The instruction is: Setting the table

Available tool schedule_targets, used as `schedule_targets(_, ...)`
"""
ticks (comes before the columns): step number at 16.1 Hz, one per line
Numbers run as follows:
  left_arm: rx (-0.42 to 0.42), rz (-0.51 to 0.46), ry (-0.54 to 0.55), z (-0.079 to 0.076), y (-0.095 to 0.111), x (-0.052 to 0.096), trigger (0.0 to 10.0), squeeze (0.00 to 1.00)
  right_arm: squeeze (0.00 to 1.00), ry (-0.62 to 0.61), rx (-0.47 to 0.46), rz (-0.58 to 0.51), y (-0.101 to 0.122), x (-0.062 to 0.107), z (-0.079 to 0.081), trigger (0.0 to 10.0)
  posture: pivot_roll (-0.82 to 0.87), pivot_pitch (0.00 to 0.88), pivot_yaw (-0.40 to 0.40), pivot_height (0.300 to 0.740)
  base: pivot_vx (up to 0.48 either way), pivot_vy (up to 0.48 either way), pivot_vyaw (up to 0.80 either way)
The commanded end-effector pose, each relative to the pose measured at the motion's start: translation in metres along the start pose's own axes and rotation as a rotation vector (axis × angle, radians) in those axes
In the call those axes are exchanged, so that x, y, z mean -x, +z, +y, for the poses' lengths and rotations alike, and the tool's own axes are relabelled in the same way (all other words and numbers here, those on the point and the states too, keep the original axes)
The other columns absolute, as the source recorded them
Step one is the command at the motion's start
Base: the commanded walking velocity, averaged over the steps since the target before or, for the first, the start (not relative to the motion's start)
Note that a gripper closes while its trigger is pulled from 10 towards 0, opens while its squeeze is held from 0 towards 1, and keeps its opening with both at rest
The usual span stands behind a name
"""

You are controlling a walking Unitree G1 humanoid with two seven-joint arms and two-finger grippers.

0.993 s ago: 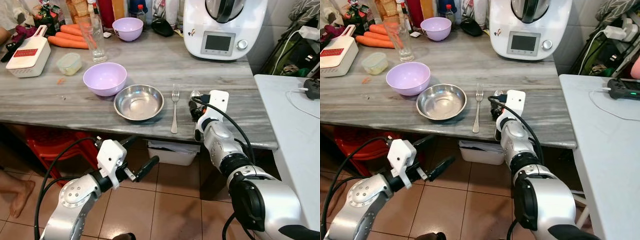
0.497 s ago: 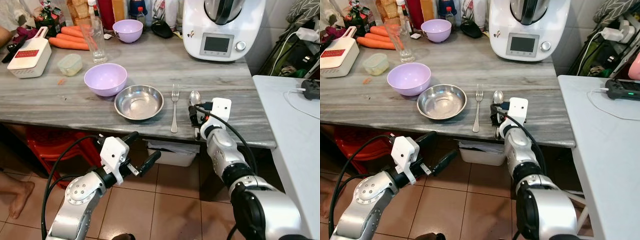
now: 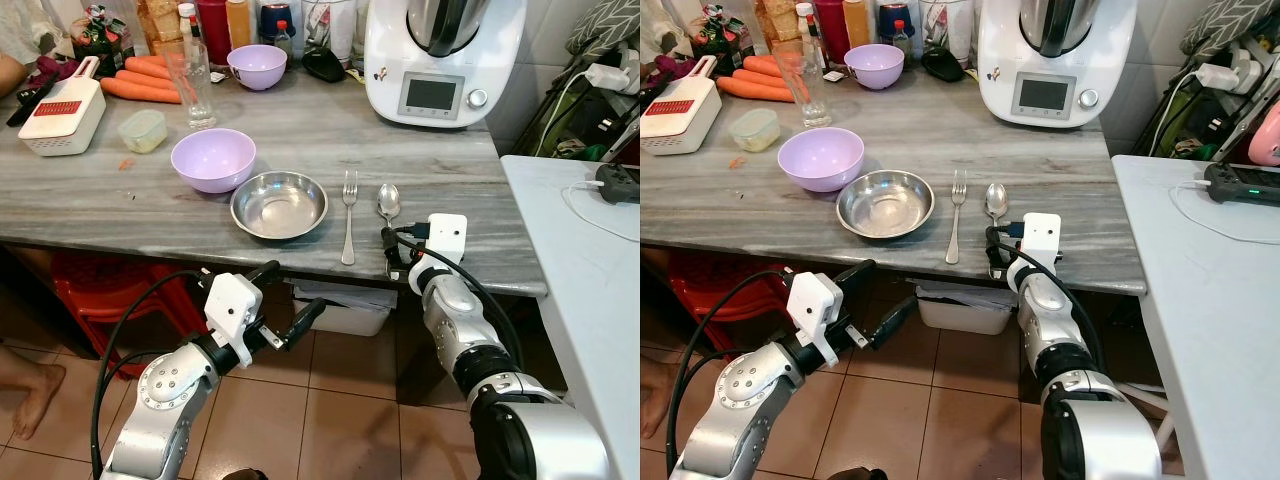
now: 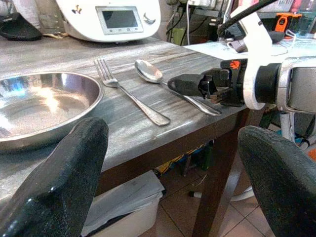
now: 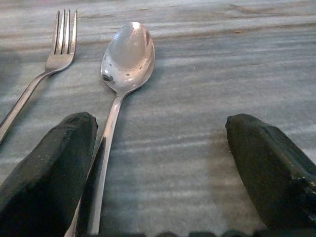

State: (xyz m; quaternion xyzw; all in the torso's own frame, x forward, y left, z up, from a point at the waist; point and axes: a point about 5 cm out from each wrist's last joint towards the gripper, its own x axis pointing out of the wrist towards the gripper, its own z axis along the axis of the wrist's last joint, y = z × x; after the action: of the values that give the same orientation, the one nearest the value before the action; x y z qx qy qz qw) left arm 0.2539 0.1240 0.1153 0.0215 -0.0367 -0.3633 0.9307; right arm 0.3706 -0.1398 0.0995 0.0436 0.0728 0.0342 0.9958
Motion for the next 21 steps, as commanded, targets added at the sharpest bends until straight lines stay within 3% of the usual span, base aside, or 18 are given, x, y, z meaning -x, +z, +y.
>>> schedule_targets(1, -0.011, -0.007, -0.013, -0.001, 0.003, 0.000, 10.0, 0.00, 0.00, 0.015, 0.019, 0.008, 0.007, -0.004, 0.004, 10.0, 0.07, 0.079, -0.032, 0.740, 0.000, 0.000, 0.00)
schedule_targets(10, -0.009, -0.015, -0.006, -0.004, 0.005, -0.001, 10.0, 0.00, 0.00, 0.009, 0.007, 0.022, 0.019, -0.011, 0.008, 10.0, 0.07, 0.094, -0.023, 0.740, 0.000, 0.000, 0.00)
schedule_targets(11, -0.009, -0.012, -0.005, -0.004, 0.004, 0.000, 10.0, 0.00, 0.00, 0.010, -0.013, 0.039, 0.019, -0.012, 0.009, 4.4, 0.07, 0.099, -0.023, 0.740, 0.000, 0.000, 0.00)
schedule_targets(12, -0.007, -0.008, -0.005, -0.004, 0.004, 0.001, 10.0, 0.00, 0.00, 0.012, -0.017, 0.056, 0.018, -0.012, 0.009, 2.6, 0.07, 0.102, -0.023, 0.740, 0.000, 0.000, 0.00)
schedule_targets(13, -0.005, -0.004, -0.006, -0.005, 0.003, 0.002, 10.0, 0.00, 0.00, 0.019, -0.016, 0.070, 0.017, -0.013, 0.010, 2.7, 0.08, 0.106, -0.023, 0.740, 0.000, 0.000, 0.00)
schedule_targets(14, -0.005, 0.000, -0.007, -0.005, 0.003, 0.003, 10.0, 0.00, 0.00, 0.024, -0.012, 0.082, 0.017, -0.013, 0.010, 3.5, 0.08, 0.106, -0.023, 0.740, 0.000, 0.000, 0.00)
schedule_targets(15, -0.005, 0.001, -0.007, -0.005, 0.003, 0.003, 10.0, 0.00, 0.00, 0.024, -0.010, 0.086, 0.016, -0.013, 0.010, 3.3, 0.08, 0.106, -0.023, 0.740, 0.000, 0.000, 0.00)
schedule_targets(19, -0.005, 0.009, -0.006, -0.005, 0.002, 0.005, 10.0, 0.00, 0.00, 0.035, 0.008, 0.116, 0.015, -0.013, 0.010, 1.4, 0.08, 0.114, -0.024, 0.740, 0.000, 0.000, 0.00)
schedule_targets(21, -0.005, 0.011, -0.006, -0.005, 0.002, 0.006, 10.0, 0.00, 0.00, 0.032, 0.007, 0.126, 0.014, -0.013, 0.008, 1.1, 0.08, 0.120, -0.021, 0.740, 0.000, 0.000, 0.00)
